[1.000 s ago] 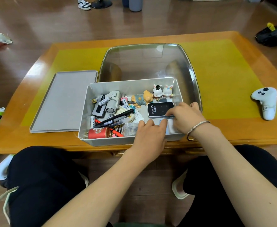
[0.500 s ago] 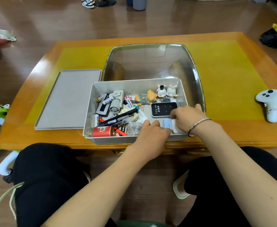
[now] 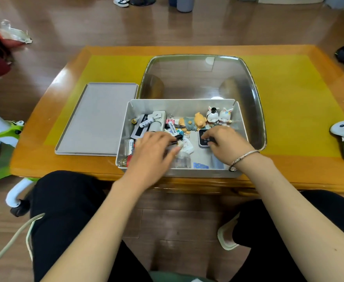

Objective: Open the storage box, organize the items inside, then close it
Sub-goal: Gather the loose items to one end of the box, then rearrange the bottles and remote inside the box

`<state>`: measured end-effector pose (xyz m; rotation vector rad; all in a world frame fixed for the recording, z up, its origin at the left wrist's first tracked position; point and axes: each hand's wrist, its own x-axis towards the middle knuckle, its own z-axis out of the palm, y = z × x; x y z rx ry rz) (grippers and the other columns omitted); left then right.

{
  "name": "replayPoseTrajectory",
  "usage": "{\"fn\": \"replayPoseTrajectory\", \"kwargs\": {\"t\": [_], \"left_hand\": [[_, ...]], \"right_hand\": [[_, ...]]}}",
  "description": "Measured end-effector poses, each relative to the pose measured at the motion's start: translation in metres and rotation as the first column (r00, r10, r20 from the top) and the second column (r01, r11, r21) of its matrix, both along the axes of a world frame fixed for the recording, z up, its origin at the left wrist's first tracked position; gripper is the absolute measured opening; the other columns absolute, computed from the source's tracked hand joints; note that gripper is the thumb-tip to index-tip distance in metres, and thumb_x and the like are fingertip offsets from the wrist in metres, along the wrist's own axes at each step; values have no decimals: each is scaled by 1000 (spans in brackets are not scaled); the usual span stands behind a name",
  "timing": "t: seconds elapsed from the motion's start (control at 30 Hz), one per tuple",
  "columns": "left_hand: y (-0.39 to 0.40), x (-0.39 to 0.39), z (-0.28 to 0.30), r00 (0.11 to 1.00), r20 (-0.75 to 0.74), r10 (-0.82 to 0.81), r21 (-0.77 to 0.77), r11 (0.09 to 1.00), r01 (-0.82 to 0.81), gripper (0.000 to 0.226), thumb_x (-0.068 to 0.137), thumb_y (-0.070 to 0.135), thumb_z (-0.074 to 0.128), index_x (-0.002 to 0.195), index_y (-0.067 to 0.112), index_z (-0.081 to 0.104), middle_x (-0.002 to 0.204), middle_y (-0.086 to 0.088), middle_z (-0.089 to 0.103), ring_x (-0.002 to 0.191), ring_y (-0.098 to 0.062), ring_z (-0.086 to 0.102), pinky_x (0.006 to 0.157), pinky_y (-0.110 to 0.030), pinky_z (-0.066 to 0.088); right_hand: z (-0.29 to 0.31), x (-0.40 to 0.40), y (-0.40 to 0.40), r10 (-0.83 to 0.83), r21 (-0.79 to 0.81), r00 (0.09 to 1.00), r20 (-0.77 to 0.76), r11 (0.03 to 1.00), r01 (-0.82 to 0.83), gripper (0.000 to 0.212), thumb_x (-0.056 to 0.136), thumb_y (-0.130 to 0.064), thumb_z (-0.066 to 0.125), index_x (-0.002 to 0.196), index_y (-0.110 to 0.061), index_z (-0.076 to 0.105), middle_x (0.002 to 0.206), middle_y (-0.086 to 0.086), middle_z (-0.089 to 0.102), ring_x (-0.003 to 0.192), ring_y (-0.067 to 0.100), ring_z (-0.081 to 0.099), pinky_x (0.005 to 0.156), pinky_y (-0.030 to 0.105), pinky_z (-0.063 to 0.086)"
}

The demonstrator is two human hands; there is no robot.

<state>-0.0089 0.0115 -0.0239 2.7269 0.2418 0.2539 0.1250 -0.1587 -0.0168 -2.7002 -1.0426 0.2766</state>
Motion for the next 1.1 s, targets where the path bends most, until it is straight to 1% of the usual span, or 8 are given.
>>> {"fn": "replayPoseTrajectory", "kwargs": {"t": [0.13, 0.23, 0.37, 0.47, 0.57, 0.73, 0.93, 1.1], "left_hand": [[43, -10, -5, 968, 51, 247, 70, 966, -250, 37, 93, 30, 55, 128, 18, 55, 141, -3, 45, 130, -26, 32, 104, -43, 28], [57, -13, -11, 935, 24, 353, 42, 935, -353, 45, 92, 23, 57, 136, 15, 46, 147, -9, 34, 134, -29, 29, 107, -46, 29], [57, -14, -25, 923, -17, 384, -215, 900, -379, 51, 98, 15, 48, 146, 12, 30, 148, -10, 32, 134, -26, 36, 106, -28, 26], [58, -13, -30, 918, -21, 395, -281, 879, -385, 52, 99, 15, 46, 147, 14, 27, 148, -9, 33, 132, -25, 41, 101, -25, 28], [60, -13, -32, 920, -13, 392, -285, 880, -379, 52, 99, 13, 45, 147, 16, 28, 148, -8, 35, 131, -25, 42, 101, -26, 30], [61, -13, -36, 918, 9, 397, -295, 878, -377, 49, 99, 13, 44, 146, 16, 30, 146, -7, 37, 129, -24, 43, 99, -26, 31], [62, -13, -36, 922, 29, 386, -291, 886, -362, 47, 98, 11, 45, 144, 14, 33, 143, -8, 39, 129, -22, 41, 101, -25, 29], [59, -13, -28, 923, 78, 376, 44, 924, -380, 48, 92, 17, 54, 139, 14, 42, 144, -9, 40, 133, -27, 31, 105, -44, 30]], "right_hand": [[0, -7, 18, 17, 28, 988, -156, 1000, -12, 28, 92, -19, 53, 119, -18, 62, 116, 7, 64, 107, 22, 58, 95, 36, 47], [-3, -13, 31, -16, -8, 980, -199, 1000, 15, 39, 90, -49, 51, 111, -18, 64, 104, 3, 68, 95, 20, 62, 86, 36, 51], [-11, -22, 47, -36, -214, 960, -279, 977, -25, 70, 73, -81, 41, 81, -16, 64, 75, 2, 64, 72, 16, 60, 64, 30, 51], [-19, -30, 59, 1, -188, 937, -350, 979, -72, 55, 70, -77, 52, 73, -22, 50, 74, -2, 57, 73, 15, 55, 60, 28, 44], [-19, -31, 63, -5, -46, 903, -430, 999, -17, 53, 71, -65, 62, 94, -18, 57, 88, -2, 60, 85, 17, 56, 72, 31, 49], [-8, -21, 50, -13, 210, 887, -462, 970, 124, 49, 71, -57, 70, 105, -27, 51, 88, -9, 56, 78, 8, 54, 62, 23, 42], [-5, -5, 24, -36, 304, 916, -399, 937, 170, 69, 66, -38, 81, 125, -26, 46, 124, -5, 54, 110, 14, 53, 94, 33, 46], [-10, 2, 11, -152, 300, 952, -266, 925, 232, 70, 69, -36, 80, 128, -21, 47, 131, -2, 53, 116, 17, 51, 95, 30, 43]]}}
